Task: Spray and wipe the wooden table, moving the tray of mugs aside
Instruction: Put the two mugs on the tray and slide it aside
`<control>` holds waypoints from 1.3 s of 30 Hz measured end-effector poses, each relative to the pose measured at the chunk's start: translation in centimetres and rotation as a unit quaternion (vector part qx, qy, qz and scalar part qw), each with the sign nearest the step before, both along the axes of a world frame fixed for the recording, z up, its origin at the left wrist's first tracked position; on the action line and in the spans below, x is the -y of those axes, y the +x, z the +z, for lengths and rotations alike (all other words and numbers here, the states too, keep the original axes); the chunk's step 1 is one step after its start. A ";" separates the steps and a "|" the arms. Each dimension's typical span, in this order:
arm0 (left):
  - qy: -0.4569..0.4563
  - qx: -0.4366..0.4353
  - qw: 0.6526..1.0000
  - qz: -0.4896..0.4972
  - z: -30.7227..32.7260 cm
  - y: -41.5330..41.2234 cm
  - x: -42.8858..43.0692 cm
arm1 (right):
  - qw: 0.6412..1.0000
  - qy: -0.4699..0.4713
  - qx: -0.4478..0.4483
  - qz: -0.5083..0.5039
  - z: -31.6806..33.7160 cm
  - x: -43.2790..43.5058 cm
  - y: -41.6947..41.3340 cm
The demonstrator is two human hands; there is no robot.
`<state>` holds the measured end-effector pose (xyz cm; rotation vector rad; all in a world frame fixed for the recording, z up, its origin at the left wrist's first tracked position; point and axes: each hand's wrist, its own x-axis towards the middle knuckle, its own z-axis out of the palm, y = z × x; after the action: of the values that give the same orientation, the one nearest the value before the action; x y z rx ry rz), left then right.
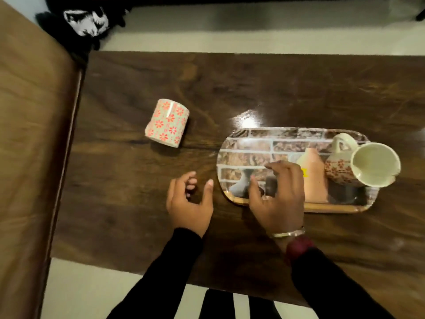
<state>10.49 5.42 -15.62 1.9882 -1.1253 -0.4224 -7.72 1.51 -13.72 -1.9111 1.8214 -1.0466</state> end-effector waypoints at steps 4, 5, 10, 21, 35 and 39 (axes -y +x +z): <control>0.052 0.007 0.996 0.071 -0.1 5.4 4.9 | 0.995 0.034 -0.005 0.099 -0.2 3.4 3.1; 0.081 -0.004 0.993 0.089 -0.2 6.6 6.3 | 0.993 0.039 -0.002 0.110 -0.3 3.7 3.8; 0.121 -0.010 0.991 0.059 -1.3 9.4 10.4 | 0.992 0.079 -0.001 0.093 -1.1 2.2 5.7; -0.056 0.148 0.971 -0.181 4.1 7.7 9.3 | 0.994 0.098 0.045 -0.033 -0.9 -1.3 2.5; 0.112 0.266 0.856 -0.430 7.6 -6.1 10.3 | 0.989 0.049 -0.006 -0.137 -1.3 -6.8 -9.5; 0.122 0.262 0.868 -0.404 7.0 -7.4 10.4 | 0.987 0.051 -0.008 -0.155 -1.5 -6.7 -11.9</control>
<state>3.05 -4.94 -8.58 1.7939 -2.3720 -0.4655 -19.64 8.24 -15.26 -1.6152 2.1865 -1.0095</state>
